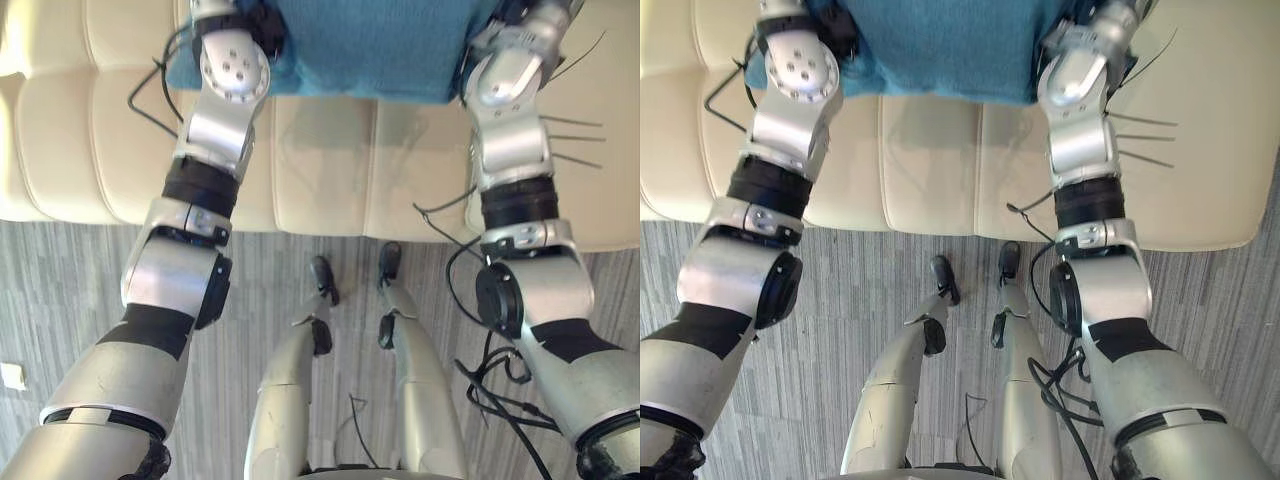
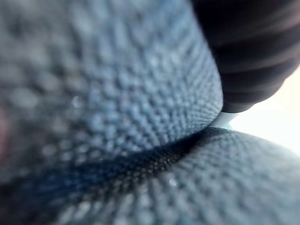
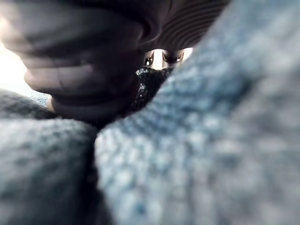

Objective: Pick up cushions and gather them together orderly.

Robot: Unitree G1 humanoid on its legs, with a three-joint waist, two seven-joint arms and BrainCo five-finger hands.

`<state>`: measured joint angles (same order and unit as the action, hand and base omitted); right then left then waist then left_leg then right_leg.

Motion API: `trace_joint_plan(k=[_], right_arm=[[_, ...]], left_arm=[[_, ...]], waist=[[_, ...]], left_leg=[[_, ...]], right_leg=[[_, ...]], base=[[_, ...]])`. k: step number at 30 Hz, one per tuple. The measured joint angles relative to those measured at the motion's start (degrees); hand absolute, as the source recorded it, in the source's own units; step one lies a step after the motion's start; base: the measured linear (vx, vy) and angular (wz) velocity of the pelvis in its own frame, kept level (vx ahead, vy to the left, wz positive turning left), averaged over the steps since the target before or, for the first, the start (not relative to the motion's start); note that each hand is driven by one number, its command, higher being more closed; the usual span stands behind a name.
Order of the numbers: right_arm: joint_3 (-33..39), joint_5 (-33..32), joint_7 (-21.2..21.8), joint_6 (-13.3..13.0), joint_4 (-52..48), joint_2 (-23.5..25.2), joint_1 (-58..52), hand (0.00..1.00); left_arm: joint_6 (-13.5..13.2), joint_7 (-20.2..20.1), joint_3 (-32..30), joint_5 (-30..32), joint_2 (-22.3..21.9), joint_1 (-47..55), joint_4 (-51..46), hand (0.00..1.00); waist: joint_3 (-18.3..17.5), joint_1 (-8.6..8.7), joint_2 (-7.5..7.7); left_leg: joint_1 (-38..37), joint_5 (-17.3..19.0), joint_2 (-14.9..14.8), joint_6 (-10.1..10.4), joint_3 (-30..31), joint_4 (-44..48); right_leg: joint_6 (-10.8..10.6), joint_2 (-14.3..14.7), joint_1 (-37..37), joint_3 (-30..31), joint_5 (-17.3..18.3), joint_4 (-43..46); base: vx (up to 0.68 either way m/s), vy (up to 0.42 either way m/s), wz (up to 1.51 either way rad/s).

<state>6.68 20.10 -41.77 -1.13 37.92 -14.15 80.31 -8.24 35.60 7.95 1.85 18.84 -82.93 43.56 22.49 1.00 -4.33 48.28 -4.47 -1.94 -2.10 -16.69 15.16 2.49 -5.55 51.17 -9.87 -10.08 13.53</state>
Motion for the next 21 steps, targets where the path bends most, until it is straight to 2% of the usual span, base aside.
trace_joint_plan(k=[3,4,5,6,8,11,13,15,21], right_arm=[[0.08,-3.43,-2.07,0.41,1.57,-1.07,7.95,1.0],[0.09,-4.09,-2.09,0.41,1.58,-1.36,8.98,0.0],[0.08,-4.63,-2.4,0.41,1.58,-2.06,11.16,0.0],[0.09,-5.01,-2.99,0.41,1.58,-2.18,11.98,0.0],[0.1,-7.18,-4.81,0.41,1.59,-2.72,13.99,0.0],[-0.07,-11.25,-3.79,0.25,3.01,-3.99,16.41,0.0],[-0.81,-20.57,2.11,0.11,7.13,-5.44,18.74,0.0],[-3.35,-29.81,7.8,0.13,11.04,-6.25,18.91,0.0],[-9.81,-37.87,13.89,-0.05,14.08,-7.43,18.9,0.0]], left_arm=[[1.19,1.38,-1.95,0.5,0.62,-7.37,1.99,1.0],[1.23,1.5,-2.04,0.53,0.82,-8.32,1.99,1.0],[1.28,1.86,-2.14,0.61,1.32,-10.56,1.99,0.0],[1.29,2.03,-2.31,0.64,1.46,-11.39,1.99,0.0],[1.42,2.39,-3.9,0.77,1.49,-13.29,1.99,0.0],[1.48,2.11,-4.72,-0.46,1.75,-14.32,2.15,0.0],[1.87,-0.67,-4.72,-4.38,1.83,-16.47,5.28,0.0],[3.71,-4.66,-4.47,-8.34,1.77,-16.76,8.37,0.0],[5.48,-9.81,-3.17,-9.2,1.91,-16.72,12.85,0.0]], waist=[[0.51,-0.32,-0.02],[0.53,-0.41,-0.03],[0.88,-0.62,0.04],[1.15,-0.68,0.04],[1.54,-0.9,0.08],[1.54,-1.7,0.09],[1.56,-1.9,0.11],[1.7,-1.76,0.17],[1.94,-1.6,0.2]], left_leg=[[2.25,-2.41,0.19,0.83,1.62,-3.1],[2.67,-2.76,0.25,1.24,1.89,-3.52],[3.15,-3.86,0.32,1.71,2.57,-5.0],[3.18,-4.29,0.33,1.82,2.83,-5.63],[3.26,-5.58,0.45,3.43,3.75,-8.18],[3.32,-7.5,0.42,3.76,4.11,-11.84],[3.46,-9.21,0.4,4.15,4.15,-15.07],[3.52,-9.67,0.38,4.44,3.8,-15.75],[3.5,-9.97,0.01,4.08,2.22,-17.06]], right_leg=[[0.55,0.32,2.23,-1.24,-0.38,-1.05],[0.56,0.33,2.6,-1.29,-0.38,-1.1],[0.86,0.43,3.11,-2.01,-0.59,-1.74],[0.94,0.49,3.13,-2.4,-0.64,-2.05],[1.39,0.71,3.38,-3.32,-0.96,-3.27],[1.92,1.35,3.8,-4.08,-1.92,-5.57],[2.24,1.83,4.23,-4.94,-2.77,-7.58],[2.22,1.88,4.36,-5.09,-2.79,-7.97],[1.89,2.42,4.36,-4.84,-3.04,-9.46]], base=[[0.02,-0.02,0.28],[0.03,-0.006,0.29],[0.03,0.001,0.24],[0.05,0.013,0.3],[0.05,0.02,0.21],[0.06,0.027,0.08],[0.09,0.063,0.12],[0.09,0.1,0.04],[0.07,0.122,-0.03]])
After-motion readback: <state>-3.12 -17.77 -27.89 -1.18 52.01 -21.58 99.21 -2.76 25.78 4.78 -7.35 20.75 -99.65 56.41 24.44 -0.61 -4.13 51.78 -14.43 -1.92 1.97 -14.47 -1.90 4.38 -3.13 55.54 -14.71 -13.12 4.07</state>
